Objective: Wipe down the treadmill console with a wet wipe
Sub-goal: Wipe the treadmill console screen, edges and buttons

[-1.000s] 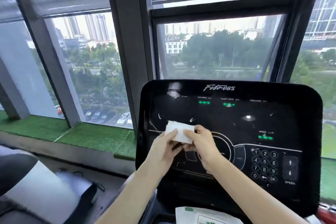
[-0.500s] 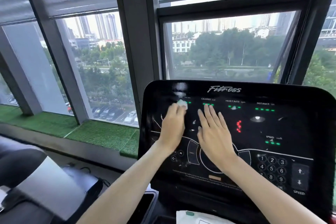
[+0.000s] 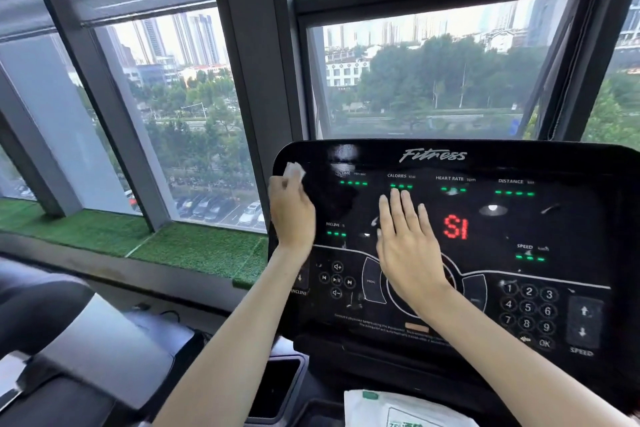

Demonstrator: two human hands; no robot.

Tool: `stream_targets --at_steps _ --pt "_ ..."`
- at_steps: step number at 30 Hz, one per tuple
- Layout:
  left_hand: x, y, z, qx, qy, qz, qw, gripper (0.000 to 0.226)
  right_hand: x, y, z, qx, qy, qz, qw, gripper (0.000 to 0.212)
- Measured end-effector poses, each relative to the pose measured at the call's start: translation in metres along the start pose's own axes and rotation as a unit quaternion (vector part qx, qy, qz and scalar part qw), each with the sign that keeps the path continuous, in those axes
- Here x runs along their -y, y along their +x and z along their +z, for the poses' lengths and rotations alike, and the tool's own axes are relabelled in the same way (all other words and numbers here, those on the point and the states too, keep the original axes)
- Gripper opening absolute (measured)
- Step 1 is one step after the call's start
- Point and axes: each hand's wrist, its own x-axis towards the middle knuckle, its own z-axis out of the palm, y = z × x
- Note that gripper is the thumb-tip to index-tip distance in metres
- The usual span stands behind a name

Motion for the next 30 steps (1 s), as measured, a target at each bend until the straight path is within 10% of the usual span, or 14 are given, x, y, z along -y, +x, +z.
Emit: stream_targets --at_steps 4,8,13,17,21,25,28,30 --pt "-0.009 -0.021 -0.001 0.109 0.044 0.234 0.965 0.030 -0.003 -0.002 0.002 -0.008 -0.010 -0.013 1.000 0.053" --pt "0.000 -0.002 0.000 0.000 -0.004 -0.029 1.000 0.032 -0.006 -0.004 0.002 -0.015 -0.010 -0.021 1.000 0.053" --pt "-0.018 -0.029 0.004 0.091 0.019 0.180 0.979 0.033 -0.009 -0.005 0.004 -0.012 -0.019 -0.035 0.999 0.055" --pt "-0.006 -0.016 0.002 0.006 -0.019 -0.027 0.999 0.037 -0.006 -0.005 0.005 -0.008 -0.033 -0.028 0.999 0.056" --pt "-0.007 -0.045 0.000 0.100 -0.026 0.158 0.982 0.034 -0.006 -0.005 0.005 -0.005 -0.036 -0.037 0.999 0.057" --pt "0.008 -0.041 0.001 0.008 -0.081 -0.058 0.995 0.036 -0.005 -0.004 0.003 0.008 -0.026 -0.032 0.999 0.067" --pt "0.003 -0.061 -0.002 0.073 -0.066 0.083 0.992 0.033 -0.004 -0.005 0.002 0.017 -0.023 -0.032 0.999 0.066" --pt "0.012 -0.056 -0.001 0.052 -0.071 0.022 0.996 0.031 -0.005 -0.004 0.001 0.022 -0.027 -0.035 0.999 0.066"
